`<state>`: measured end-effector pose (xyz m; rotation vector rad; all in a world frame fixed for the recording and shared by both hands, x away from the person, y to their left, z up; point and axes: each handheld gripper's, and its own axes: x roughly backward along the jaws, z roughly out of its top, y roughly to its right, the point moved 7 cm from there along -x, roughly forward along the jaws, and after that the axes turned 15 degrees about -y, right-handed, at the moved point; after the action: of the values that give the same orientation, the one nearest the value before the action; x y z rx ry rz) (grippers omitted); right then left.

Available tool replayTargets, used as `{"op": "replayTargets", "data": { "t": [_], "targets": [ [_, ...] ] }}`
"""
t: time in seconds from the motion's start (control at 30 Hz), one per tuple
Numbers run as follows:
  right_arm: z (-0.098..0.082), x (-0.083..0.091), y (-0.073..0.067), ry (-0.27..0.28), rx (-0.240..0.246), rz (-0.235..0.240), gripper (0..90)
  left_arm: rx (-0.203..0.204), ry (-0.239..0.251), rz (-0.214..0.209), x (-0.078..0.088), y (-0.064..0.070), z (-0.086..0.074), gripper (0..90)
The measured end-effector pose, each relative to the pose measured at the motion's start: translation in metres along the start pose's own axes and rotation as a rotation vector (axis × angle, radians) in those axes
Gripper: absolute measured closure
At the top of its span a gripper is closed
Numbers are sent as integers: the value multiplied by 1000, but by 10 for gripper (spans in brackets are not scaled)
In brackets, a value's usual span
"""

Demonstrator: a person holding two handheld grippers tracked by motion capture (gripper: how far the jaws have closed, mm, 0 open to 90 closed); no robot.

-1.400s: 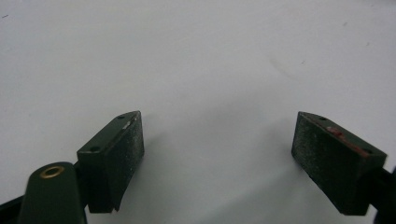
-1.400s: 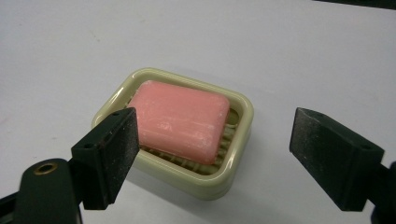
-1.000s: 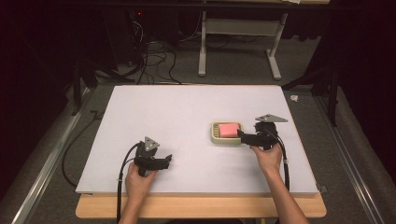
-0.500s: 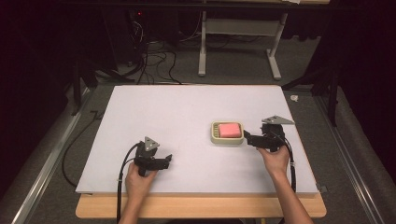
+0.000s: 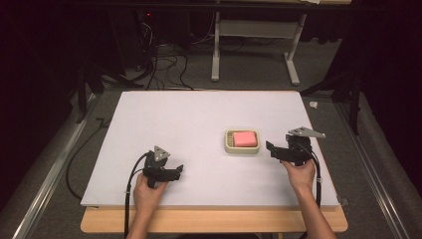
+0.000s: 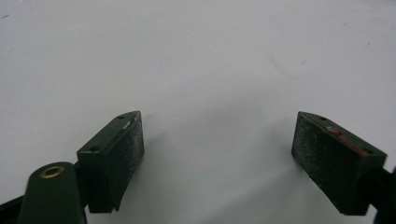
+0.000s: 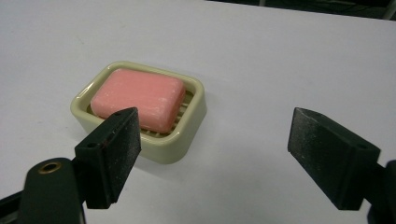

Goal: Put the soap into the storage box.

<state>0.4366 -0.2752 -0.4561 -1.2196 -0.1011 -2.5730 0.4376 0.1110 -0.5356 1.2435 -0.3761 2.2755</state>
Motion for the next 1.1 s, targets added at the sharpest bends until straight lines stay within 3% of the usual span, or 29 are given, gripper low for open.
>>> {"op": "replayTargets", "data": {
  "t": [0.57, 1.1],
  "targets": [
    [-11, 15, 10, 27, -20, 0, 178, 0, 0, 0, 0, 0, 0, 175],
    [-29, 14, 14, 13, -32, 13, 184, 0, 0, 0, 0, 0, 0, 175]
  ]
}}
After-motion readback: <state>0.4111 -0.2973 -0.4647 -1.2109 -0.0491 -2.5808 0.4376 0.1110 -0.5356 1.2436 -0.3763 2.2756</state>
